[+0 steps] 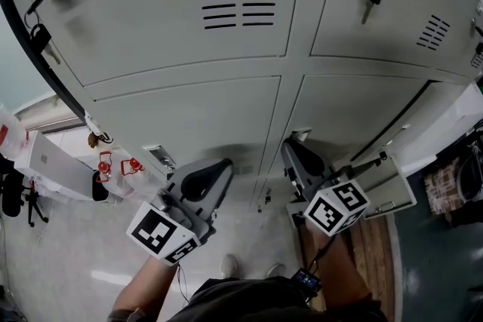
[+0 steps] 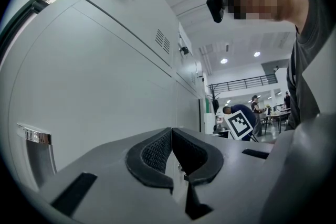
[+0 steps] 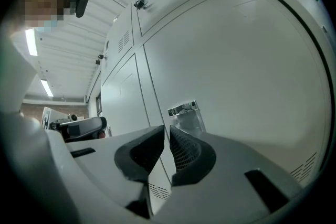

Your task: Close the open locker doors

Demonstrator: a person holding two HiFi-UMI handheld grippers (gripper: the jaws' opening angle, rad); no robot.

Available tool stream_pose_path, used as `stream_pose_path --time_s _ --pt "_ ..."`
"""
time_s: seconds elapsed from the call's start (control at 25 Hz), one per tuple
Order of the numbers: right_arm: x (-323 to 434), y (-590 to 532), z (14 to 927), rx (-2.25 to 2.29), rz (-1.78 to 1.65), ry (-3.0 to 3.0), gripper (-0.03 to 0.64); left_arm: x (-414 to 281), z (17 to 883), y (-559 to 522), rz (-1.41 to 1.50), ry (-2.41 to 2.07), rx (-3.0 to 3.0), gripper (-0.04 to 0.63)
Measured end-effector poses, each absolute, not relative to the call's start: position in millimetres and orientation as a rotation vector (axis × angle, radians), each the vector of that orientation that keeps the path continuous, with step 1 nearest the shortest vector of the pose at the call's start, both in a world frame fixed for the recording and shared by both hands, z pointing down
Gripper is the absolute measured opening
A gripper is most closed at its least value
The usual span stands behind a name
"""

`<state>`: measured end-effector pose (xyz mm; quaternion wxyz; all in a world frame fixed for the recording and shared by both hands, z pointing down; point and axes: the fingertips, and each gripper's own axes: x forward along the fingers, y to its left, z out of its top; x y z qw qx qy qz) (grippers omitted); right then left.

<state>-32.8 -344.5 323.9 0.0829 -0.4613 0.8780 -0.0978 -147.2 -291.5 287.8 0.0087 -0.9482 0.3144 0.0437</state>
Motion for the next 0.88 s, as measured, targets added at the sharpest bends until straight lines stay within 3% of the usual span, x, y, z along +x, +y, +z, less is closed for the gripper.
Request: stream_pose_path --time_s 0.48,0.88 --pt "-27.3 -330.3 323.0 -1.337 -0.294 2.638 0.034 -134.6 286.0 -286.9 0.136 0.989 -2.959 0.009" --pt "19.6 -289.5 324.4 -1.376 -0.302 2.625 0.034 -85.4 279.5 -265.8 0.150 0.939 -2.955 0.009"
